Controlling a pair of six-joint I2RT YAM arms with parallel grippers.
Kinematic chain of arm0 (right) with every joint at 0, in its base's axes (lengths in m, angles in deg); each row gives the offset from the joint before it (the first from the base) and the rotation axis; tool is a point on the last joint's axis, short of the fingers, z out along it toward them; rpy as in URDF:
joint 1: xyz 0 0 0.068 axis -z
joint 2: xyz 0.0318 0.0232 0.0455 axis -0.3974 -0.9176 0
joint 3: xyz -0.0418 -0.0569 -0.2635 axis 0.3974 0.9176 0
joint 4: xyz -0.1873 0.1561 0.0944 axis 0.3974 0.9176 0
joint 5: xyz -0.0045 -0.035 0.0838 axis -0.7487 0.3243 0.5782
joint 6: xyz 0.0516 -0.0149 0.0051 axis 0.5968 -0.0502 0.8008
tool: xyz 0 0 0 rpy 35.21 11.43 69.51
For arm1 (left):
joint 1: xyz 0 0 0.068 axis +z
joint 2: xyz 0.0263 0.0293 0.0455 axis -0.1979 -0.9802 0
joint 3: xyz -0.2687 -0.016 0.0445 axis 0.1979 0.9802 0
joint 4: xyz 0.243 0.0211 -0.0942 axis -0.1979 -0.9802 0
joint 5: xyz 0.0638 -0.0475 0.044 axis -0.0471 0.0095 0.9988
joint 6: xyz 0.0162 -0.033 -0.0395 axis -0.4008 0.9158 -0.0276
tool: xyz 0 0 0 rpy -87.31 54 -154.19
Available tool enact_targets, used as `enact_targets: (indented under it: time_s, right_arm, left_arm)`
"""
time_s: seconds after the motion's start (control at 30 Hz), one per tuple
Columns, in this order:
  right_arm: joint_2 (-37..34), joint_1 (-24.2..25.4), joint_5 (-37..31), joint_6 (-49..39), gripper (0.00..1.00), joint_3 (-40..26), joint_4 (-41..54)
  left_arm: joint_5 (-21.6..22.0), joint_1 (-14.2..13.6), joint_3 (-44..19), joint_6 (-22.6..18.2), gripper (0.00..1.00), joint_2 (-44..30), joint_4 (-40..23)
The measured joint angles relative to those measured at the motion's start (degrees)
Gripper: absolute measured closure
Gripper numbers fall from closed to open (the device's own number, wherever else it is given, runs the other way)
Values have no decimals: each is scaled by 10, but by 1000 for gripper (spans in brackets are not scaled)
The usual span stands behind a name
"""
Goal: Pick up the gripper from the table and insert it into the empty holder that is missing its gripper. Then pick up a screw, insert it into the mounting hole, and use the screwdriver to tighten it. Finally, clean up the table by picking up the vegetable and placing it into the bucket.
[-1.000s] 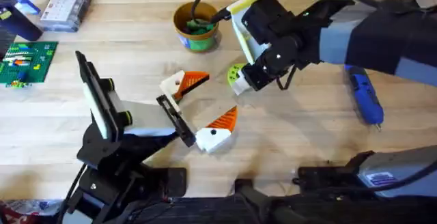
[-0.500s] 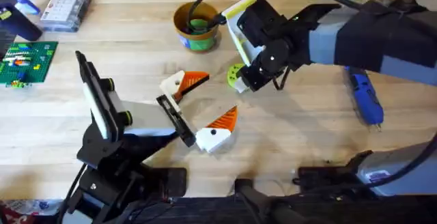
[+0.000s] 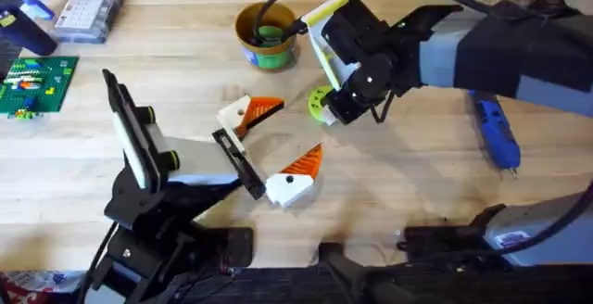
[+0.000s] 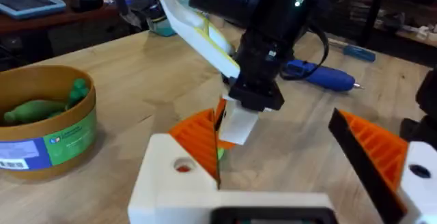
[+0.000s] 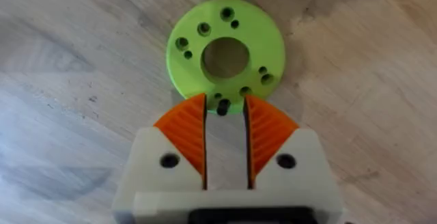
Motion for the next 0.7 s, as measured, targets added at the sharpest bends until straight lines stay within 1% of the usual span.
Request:
enact_targets:
  time_s: [0.1, 0.2, 0.27, 0.3, 0.7]
  right_arm:
    - [0, 0, 0, -2, 803, 0, 2]
    - [0, 0, -2, -2, 892, 0, 3]
    - [0, 0, -2, -2, 979, 0, 3]
    - [0, 0, -2, -2, 993, 0, 3]
    - [2, 0, -2, -2, 997, -1, 8]
  left_arm:
    - [0, 0, 0, 0, 9, 0, 0]
    - [0, 0, 0, 0, 9, 0, 0]
    - [0, 0, 0, 0, 9, 0, 0]
    - [0, 0, 0, 0, 9, 0, 0]
    - [0, 0, 0, 0, 9, 0, 0]
